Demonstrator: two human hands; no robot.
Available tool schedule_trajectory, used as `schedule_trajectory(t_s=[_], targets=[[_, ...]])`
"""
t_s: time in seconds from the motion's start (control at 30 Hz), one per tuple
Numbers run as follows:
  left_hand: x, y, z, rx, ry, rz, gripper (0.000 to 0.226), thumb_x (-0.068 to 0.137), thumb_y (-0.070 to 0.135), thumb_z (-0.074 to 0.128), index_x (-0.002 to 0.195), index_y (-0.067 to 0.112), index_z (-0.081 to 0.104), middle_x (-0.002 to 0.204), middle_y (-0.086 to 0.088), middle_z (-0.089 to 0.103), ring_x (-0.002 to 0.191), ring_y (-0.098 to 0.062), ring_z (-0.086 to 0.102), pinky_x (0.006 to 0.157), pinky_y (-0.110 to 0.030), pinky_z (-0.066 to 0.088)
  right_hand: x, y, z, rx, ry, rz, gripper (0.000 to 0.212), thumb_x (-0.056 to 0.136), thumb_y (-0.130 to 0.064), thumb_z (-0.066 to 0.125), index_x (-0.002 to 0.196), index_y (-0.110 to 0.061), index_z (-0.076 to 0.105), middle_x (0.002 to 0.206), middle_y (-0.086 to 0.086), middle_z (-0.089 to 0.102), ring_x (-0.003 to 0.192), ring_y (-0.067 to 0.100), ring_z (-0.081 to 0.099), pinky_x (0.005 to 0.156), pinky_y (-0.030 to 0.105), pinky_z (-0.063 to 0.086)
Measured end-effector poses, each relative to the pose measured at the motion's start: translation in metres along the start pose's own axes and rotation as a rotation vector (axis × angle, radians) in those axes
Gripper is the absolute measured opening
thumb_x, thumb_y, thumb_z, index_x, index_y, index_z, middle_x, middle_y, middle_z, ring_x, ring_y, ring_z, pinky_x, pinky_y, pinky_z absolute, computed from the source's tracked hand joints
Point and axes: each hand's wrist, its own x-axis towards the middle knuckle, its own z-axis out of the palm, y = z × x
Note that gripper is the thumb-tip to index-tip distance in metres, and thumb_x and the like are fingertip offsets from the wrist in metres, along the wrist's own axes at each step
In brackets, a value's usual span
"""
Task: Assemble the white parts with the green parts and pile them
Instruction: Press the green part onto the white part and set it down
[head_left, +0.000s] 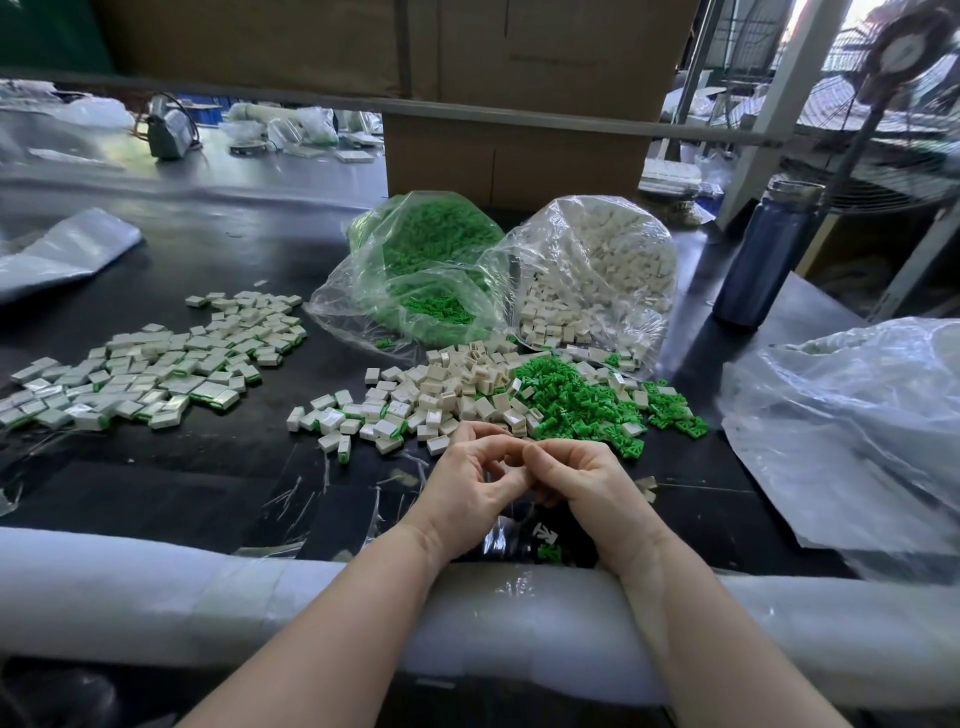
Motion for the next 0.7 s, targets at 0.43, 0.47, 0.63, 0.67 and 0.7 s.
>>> schedule_trajectory(t_s=[0.43,0.47,0.63,0.67,0.7], targets=[[0.0008,-0.0036,0.0019,0.141,-0.058,0.059,0.023,0.086,0.005,0.061,0.082,0.028,0.058,0.104,-0.003,0.041,0.072,-0.004,0.045,0.073,-0.007,0.04,-0.0027,-0.0046,0.0022,0.059,0.051,0.004,0.015,0.086,-0.006,0.058,0.08,0.002,0.069,0.062,0.009,0.065,0.055,0.014,0.06,0.054,0.021,0.051],[0.0009,-0.0036,0.0019,0.142,-0.058,0.061,0.023,0.087,0.005,0.061,0.081,0.028,0.058,0.104,-0.003,0.041,0.072,-0.005,0.045,0.073,-0.007,0.04,-0.0027,-0.0048,0.0023,0.064,0.051,0.006,0.015,0.086,-0.006,0.058,0.08,0.002,0.069,0.062,0.009,0.066,0.055,0.014,0.061,0.054,0.021,0.051],[0.0009,-0.0041,0.0017,0.152,-0.06,0.072,0.023,0.086,0.002,0.059,0.083,0.025,0.058,0.106,-0.006,0.042,0.07,-0.005,0.047,0.076,-0.012,0.043,-0.0031,-0.0056,0.0033,0.089,0.044,0.001,0.017,0.087,-0.002,0.056,0.076,0.001,0.068,0.055,0.002,0.064,0.049,0.007,0.058,0.048,0.016,0.046],[0.0008,-0.0041,0.0017,0.153,-0.061,0.071,0.023,0.086,0.002,0.059,0.083,0.025,0.058,0.107,-0.006,0.042,0.07,-0.005,0.047,0.076,-0.012,0.043,-0.003,-0.0055,0.0033,0.095,0.043,0.003,0.017,0.087,-0.002,0.056,0.076,0.001,0.068,0.055,0.001,0.064,0.048,0.007,0.058,0.047,0.015,0.046],[0.0007,-0.0041,0.0017,0.155,-0.062,0.071,0.023,0.086,0.002,0.059,0.083,0.024,0.058,0.107,-0.006,0.042,0.07,-0.005,0.047,0.076,-0.012,0.043,-0.0029,-0.0053,0.0032,0.099,0.04,0.006,0.017,0.087,-0.002,0.056,0.077,0.001,0.069,0.055,0.002,0.065,0.049,0.007,0.059,0.048,0.016,0.046]])
